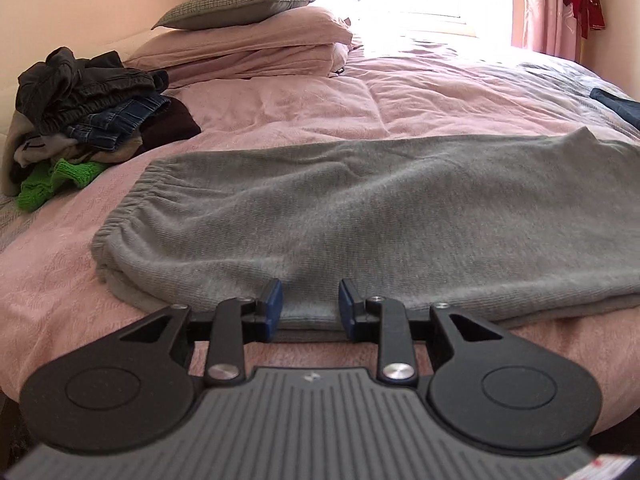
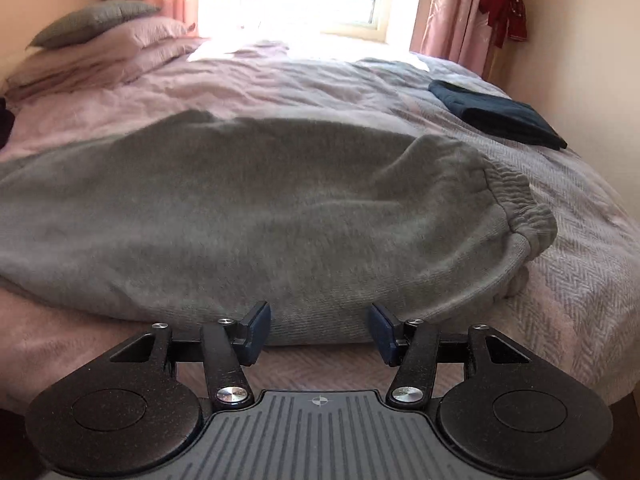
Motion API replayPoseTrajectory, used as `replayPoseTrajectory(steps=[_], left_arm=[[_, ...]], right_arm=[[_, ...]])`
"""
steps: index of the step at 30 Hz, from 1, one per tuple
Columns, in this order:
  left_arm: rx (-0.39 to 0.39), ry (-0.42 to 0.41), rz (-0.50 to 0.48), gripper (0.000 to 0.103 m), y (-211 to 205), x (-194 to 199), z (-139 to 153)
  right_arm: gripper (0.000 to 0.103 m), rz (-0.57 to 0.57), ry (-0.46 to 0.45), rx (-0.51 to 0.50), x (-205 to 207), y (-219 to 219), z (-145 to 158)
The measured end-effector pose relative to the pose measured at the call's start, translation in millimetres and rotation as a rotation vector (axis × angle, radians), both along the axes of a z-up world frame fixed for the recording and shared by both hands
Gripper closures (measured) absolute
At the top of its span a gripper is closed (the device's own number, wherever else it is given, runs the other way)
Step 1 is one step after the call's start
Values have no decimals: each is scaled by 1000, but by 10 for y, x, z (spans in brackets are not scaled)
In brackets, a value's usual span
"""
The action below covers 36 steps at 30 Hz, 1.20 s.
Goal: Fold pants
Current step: 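Smooth the folded sweatpants and pull both grippers back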
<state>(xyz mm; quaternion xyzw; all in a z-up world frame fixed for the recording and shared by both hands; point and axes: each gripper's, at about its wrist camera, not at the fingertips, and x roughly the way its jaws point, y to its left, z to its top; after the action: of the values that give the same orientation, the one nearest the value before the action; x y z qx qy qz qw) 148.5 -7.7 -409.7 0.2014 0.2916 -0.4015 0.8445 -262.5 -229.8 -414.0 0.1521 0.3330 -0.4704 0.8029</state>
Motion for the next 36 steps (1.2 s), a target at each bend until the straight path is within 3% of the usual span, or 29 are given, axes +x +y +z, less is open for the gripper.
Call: replayPoseTrajectory(steps=[2, 4, 5, 7, 8, 14, 17, 26, 36], left_arm=[[-2, 4, 14, 75, 2, -38, -9], [17, 14, 49, 74, 2, -82, 7], [15, 23, 61, 73, 27, -117, 53], [1, 53, 65, 57, 131, -219, 175], [-9, 71, 57, 54, 182, -284, 233], [1, 38, -14, 48, 423, -749, 525], [3, 55, -39, 38, 521, -935, 633], [26, 66, -100, 32, 657, -1342, 789], [45, 59, -118, 27, 606, -1449, 818]], right_arm=[[44, 13, -30, -9, 25, -19, -119], [43, -11, 35, 48, 102, -69, -219], [43, -43, 15, 52, 98, -20, -167], [43, -58, -39, 72, 71, 77, -13], [43, -50, -74, 65, 49, 165, 83], [42, -35, -117, 23, -3, 680, 465], [39, -39, -142, 22, -52, 890, 574], [37, -38, -132, 37, -153, 1248, 679], [37, -31, -134, 24, -214, 1307, 767]])
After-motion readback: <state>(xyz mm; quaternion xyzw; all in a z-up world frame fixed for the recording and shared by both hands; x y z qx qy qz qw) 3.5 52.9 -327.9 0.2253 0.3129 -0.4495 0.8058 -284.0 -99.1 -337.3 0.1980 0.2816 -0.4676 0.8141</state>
